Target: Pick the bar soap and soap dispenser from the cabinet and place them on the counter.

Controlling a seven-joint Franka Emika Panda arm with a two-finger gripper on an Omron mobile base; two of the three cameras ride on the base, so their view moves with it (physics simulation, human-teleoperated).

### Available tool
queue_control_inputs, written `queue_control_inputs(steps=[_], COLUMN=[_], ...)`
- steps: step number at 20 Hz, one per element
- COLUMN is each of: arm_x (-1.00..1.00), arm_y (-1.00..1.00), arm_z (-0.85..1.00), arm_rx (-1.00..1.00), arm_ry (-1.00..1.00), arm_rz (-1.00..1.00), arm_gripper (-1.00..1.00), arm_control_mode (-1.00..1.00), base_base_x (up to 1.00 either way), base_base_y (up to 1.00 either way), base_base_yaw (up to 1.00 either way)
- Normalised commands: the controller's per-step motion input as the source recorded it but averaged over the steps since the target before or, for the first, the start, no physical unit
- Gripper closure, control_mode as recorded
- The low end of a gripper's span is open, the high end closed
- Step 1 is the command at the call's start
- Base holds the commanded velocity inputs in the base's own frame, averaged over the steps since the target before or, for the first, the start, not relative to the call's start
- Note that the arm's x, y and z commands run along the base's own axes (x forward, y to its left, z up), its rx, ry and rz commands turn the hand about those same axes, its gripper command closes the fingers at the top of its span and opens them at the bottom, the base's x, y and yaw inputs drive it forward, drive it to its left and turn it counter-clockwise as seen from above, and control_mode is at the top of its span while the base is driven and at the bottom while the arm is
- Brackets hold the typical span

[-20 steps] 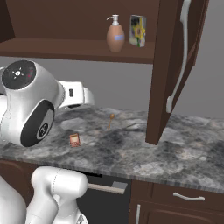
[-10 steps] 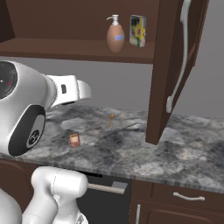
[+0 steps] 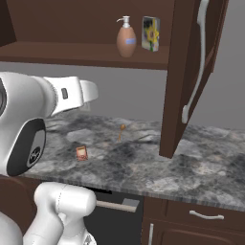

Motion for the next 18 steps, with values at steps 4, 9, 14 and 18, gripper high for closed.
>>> queue_control_inputs(steps=[4, 9, 14, 18], arm_x=[0.13, 0.15, 0.28, 0.24], arm_y=[0.00, 0.00, 0.00, 0.00], arm_z=[0.19, 0.15, 0.13, 0.20], arm_rx=[0.06, 0.07, 0.09, 0.08], arm_ry=[-0.09, -0.12, -0.11, -0.12], arm_rz=[0.00, 0.00, 0.00, 0.00], arm_gripper=[-1.00, -1.00, -1.00, -1.00], arm_control_mode=[-1.00, -1.00, -1.00, -1.00], base_base_x=[0.00, 0.00, 0.00, 0.00], base_base_y=[0.00, 0.00, 0.00, 0.00], base_base_yaw=[0.00, 0.00, 0.00, 0.00])
